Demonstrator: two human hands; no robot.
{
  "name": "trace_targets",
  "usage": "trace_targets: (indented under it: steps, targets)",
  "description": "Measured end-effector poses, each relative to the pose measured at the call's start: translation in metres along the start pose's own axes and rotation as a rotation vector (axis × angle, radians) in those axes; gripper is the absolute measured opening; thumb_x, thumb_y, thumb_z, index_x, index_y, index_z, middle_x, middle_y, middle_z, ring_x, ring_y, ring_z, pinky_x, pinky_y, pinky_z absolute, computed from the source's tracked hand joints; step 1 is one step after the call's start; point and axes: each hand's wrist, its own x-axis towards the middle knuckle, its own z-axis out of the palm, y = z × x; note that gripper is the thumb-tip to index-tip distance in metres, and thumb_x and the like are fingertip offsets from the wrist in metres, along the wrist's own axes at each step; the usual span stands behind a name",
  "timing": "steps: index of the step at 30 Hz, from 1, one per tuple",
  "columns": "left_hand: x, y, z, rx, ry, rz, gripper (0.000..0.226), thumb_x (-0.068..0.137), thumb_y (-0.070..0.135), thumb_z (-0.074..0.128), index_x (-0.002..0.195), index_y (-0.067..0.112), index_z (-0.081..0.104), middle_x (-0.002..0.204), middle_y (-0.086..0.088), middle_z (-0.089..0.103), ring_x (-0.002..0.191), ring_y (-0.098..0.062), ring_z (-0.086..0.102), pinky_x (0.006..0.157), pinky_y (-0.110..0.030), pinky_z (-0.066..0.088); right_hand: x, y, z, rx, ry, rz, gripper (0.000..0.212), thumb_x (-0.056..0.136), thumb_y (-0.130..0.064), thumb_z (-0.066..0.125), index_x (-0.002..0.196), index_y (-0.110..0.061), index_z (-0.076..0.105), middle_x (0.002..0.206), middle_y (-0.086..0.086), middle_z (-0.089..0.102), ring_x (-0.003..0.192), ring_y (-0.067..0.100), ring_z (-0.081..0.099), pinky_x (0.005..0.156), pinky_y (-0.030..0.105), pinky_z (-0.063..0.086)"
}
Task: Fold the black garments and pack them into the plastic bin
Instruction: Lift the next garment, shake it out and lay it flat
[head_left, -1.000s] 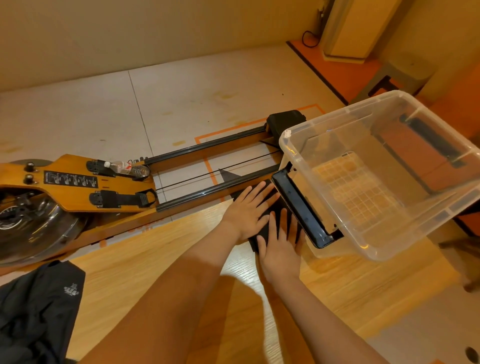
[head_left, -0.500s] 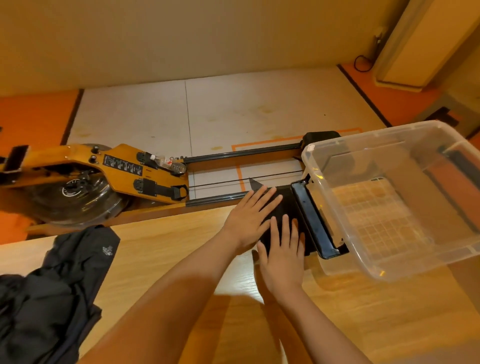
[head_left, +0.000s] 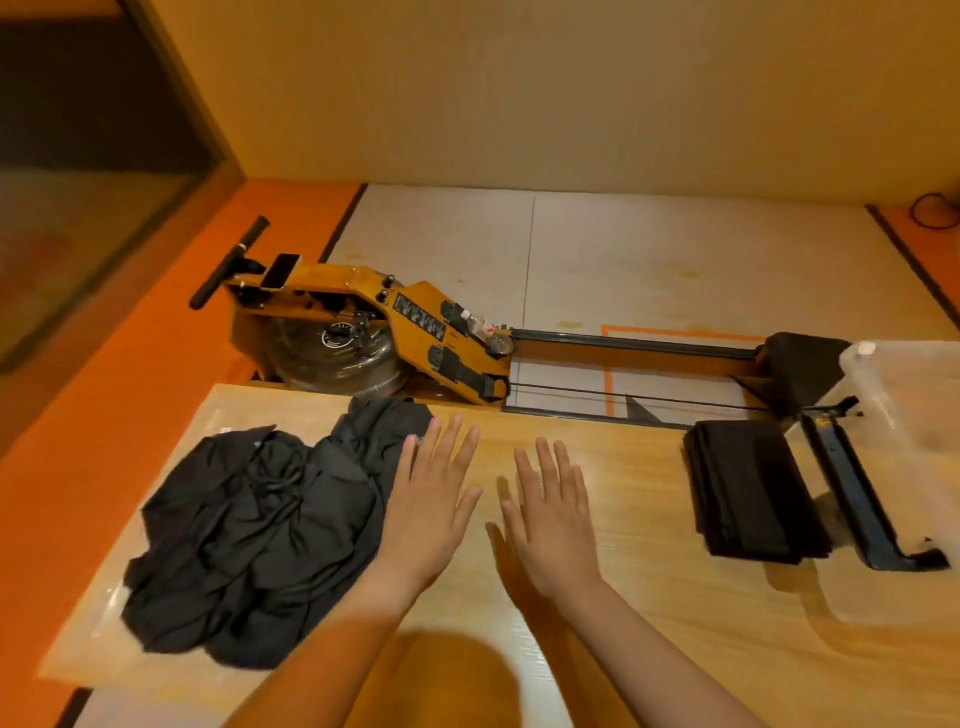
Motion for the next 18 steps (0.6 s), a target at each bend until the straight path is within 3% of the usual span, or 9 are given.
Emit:
trace_targets:
  steps: [4,11,13,15,18]
  targets:
    - [-0.04,-0.077,-0.015,0.034,0.013,-0.143,0.062,0.1,0.045,0.023,0.155,0.017,0.013,0.162,-0.006,0.008,0.15,-0.024,0.004,0.118,-0.047,0.011,0.013,-0.077,0.02,0.077,-0.117,-0.128,0.067,0.093,-0.055,0.003,0.153,-0.026,0.002,0.162,0.0,-0.003,0.146,0.018,-0.017,0.119,0.036,-0.009]
    - [-0.091,-0.175,-0.019,0.012,-0.048,-0.295,0.063,0.099,0.048,0.021,0.151,0.014,0.026,0.157,-0.006,0.026,0.147,-0.022,0.017,0.117,-0.043,0.011,0.026,-0.179,0.058,0.143,-0.256,-0.204,0.091,0.081,-0.072,0.001,0.154,-0.019,0.011,0.161,0.001,0.009,0.149,0.019,-0.003,0.117,0.032,-0.001]
    - [-0.101,-0.192,-0.015,-0.033,-0.076,-0.296,0.063,0.098,0.05,0.019,0.149,0.015,0.033,0.153,-0.003,0.036,0.145,-0.019,0.025,0.117,-0.039,0.007,0.027,-0.194,0.07,0.144,-0.252,-0.183,0.079,0.092,-0.066,0.023,0.151,-0.013,0.025,0.157,0.006,0.026,0.147,0.024,0.014,0.118,0.036,0.013]
    - [-0.109,-0.204,-0.012,-0.093,-0.071,-0.298,0.063,0.096,0.05,0.018,0.142,0.017,0.045,0.143,0.0,0.05,0.137,-0.016,0.039,0.117,-0.033,0.006,0.027,-0.203,0.078,0.141,-0.186,-0.156,0.05,0.096,-0.042,0.048,0.135,-0.011,0.048,0.137,0.009,0.05,0.132,0.028,0.041,0.106,0.037,0.033]
    - [-0.111,-0.215,-0.015,-0.177,0.048,-0.301,0.038,0.098,0.041,0.037,0.114,0.017,0.061,0.113,0.003,0.062,0.112,-0.019,0.057,0.11,-0.032,0.022,0.029,-0.211,0.075,0.172,-0.066,-0.095,0.019,0.098,-0.03,0.049,0.104,-0.013,0.057,0.102,0.007,0.06,0.099,0.026,0.054,0.082,0.034,0.04]
